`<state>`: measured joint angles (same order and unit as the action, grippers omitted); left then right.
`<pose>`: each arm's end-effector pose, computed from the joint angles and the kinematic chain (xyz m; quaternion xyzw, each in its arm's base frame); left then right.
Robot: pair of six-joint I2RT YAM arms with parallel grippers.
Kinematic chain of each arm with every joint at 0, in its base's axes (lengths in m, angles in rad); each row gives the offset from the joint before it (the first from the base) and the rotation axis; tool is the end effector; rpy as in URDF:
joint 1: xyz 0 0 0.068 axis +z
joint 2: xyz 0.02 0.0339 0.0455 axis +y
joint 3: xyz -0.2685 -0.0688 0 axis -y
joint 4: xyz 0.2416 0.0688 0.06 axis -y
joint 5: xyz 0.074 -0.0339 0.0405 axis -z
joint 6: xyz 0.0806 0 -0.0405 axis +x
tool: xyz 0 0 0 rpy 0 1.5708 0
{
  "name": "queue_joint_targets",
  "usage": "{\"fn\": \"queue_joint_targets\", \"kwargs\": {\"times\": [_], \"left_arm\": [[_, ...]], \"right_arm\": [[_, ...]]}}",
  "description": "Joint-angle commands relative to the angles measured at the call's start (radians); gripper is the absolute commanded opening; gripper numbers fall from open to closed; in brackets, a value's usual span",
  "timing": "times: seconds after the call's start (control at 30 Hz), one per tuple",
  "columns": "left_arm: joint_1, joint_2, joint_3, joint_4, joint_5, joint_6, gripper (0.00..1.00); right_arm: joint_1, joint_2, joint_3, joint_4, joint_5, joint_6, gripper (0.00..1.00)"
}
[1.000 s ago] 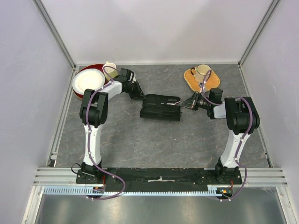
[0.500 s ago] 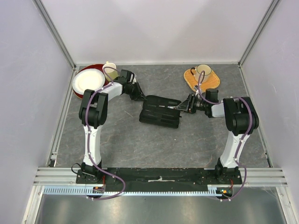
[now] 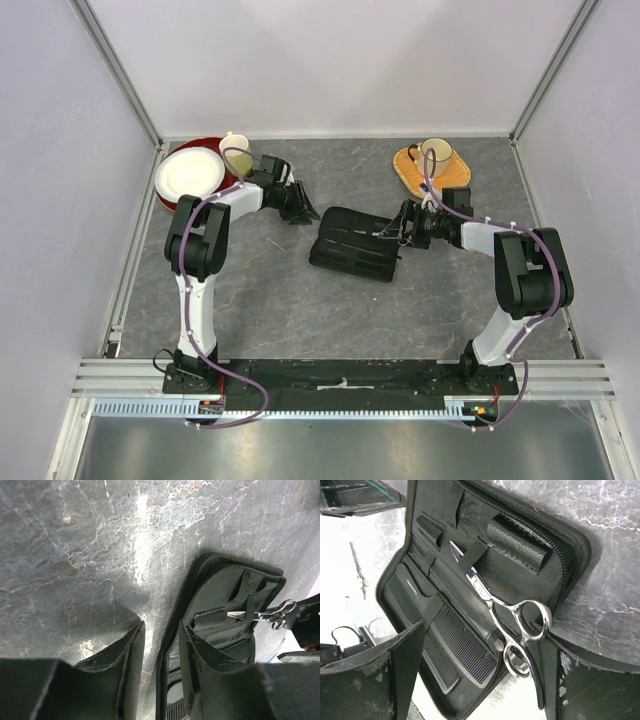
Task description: Sort the hair-cutting tools
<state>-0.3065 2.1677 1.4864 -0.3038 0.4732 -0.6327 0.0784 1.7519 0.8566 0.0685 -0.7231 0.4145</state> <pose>0.4436 -0.1789 0.1086 -0.0844 0.9294 -0.3271 0.1487 0.3520 0.0812 0.1277 0.0190 0.8806 0.4025 0.2493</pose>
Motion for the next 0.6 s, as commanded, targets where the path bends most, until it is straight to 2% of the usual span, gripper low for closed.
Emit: {"fn": "queue_joint_targets", "kwargs": {"times": [0.0, 0.17, 0.3, 0.5, 0.57], "left_arm": [[-0.005, -0.019, -0.064, -0.069, -0.084, 0.014, 0.42], [-0.026, -0.049, -0.086, -0.058, -0.062, 0.016, 0.43], [-0.043, -0.077, -0.121, 0.011, 0.024, 0.031, 0.44], [-0.063, -0.083, -0.137, 0.048, 0.033, 0.053, 0.46], [-0.063, -0.080, -0.133, 0.046, 0.042, 0.042, 0.46]], "right_arm": [[-0.005, -0.048, 0.022, -0.208, 0.111, -0.106, 0.90], [-0.003, -0.083, 0.042, -0.292, 0.218, -0.100, 0.93], [0.004, -0.118, 0.062, -0.377, 0.309, -0.051, 0.94], [0.040, -0.180, 0.061, -0.381, 0.422, -0.014, 0.95], [0.050, -0.189, 0.062, -0.369, 0.453, -0.003, 0.92]]}}
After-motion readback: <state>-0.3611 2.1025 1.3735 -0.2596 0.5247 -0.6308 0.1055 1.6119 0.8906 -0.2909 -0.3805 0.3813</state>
